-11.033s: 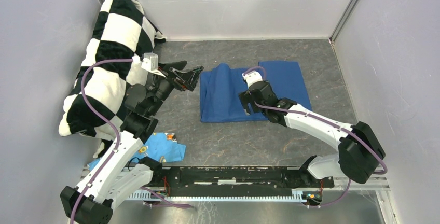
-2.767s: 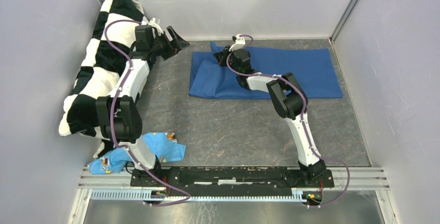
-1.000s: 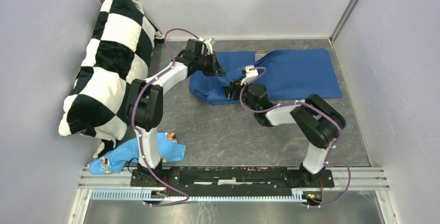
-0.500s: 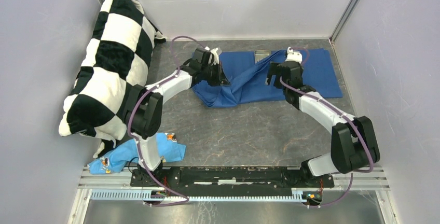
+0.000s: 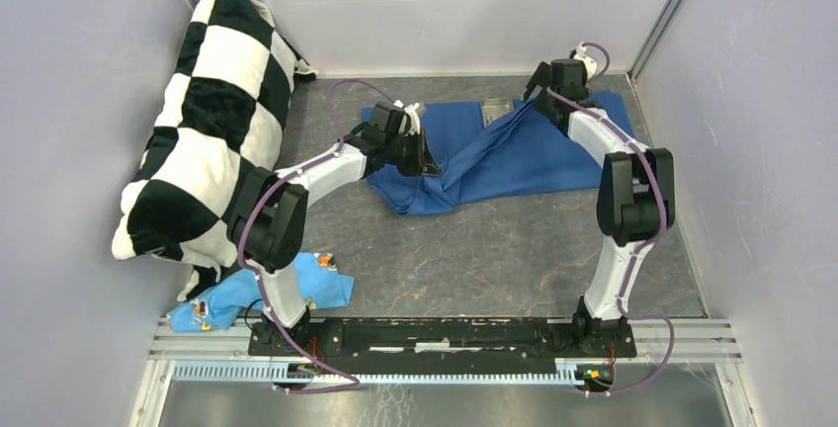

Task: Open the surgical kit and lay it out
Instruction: Open the surgical kit at the center of the board.

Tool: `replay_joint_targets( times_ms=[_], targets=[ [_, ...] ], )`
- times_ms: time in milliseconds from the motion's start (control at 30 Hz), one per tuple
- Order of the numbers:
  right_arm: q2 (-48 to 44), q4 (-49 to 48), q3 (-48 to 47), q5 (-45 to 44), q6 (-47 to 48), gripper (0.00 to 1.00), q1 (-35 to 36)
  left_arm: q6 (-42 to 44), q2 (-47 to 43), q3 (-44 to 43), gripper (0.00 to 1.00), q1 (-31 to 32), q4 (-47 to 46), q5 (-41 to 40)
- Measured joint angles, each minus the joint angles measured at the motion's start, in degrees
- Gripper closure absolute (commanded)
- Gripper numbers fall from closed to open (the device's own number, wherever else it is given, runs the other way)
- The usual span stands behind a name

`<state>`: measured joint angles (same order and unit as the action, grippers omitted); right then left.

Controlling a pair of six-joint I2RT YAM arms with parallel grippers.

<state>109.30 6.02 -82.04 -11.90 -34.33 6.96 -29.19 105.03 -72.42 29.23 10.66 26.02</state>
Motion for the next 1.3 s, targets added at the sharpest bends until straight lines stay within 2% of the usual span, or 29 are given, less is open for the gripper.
replay_joint_targets(
  times_ms=[300, 667, 967, 1067, 1133, 1167, 1300],
  targets=[
    [16.4, 4.0, -20.4, -1.2, -3.0, 0.02, -2.1, 1.2, 0.9, -0.5, 0.98, 0.0, 1.5, -0.1],
    [20.9, 8.7, -24.2, -8.3, -5.7, 0.02, -1.6, 2.7, 1.0, -1.8, 0.98, 0.0, 3.4, -0.5],
    [24.5, 8.5, -27.9, -12.0, -5.1, 0.13, -1.6, 2.7, 1.0, -1.9, 0.98, 0.0, 3.6, -0.5],
    [26.0, 8.7, -28.6, -12.3, -5.6, 0.20, -1.6, 2.7, 1.0, -1.9, 0.98, 0.0, 3.6, -0.5],
    [26.5, 8.9, -28.6, -12.5, -5.9, 0.32, -1.6, 2.8, 1.0, -1.9, 0.98, 0.0, 3.7, -0.7],
    [26.6, 9.0, -28.6, -12.6, -6.0, 0.40, -1.6, 3.0, 1.0, -1.9, 0.98, 0.0, 3.7, -0.8],
    [26.6, 9.1, -28.6, -13.2, -6.2, 0.84, -1.6, 3.8, 1.0, -1.9, 0.98, 0.1, 4.0, -1.7]
  ],
)
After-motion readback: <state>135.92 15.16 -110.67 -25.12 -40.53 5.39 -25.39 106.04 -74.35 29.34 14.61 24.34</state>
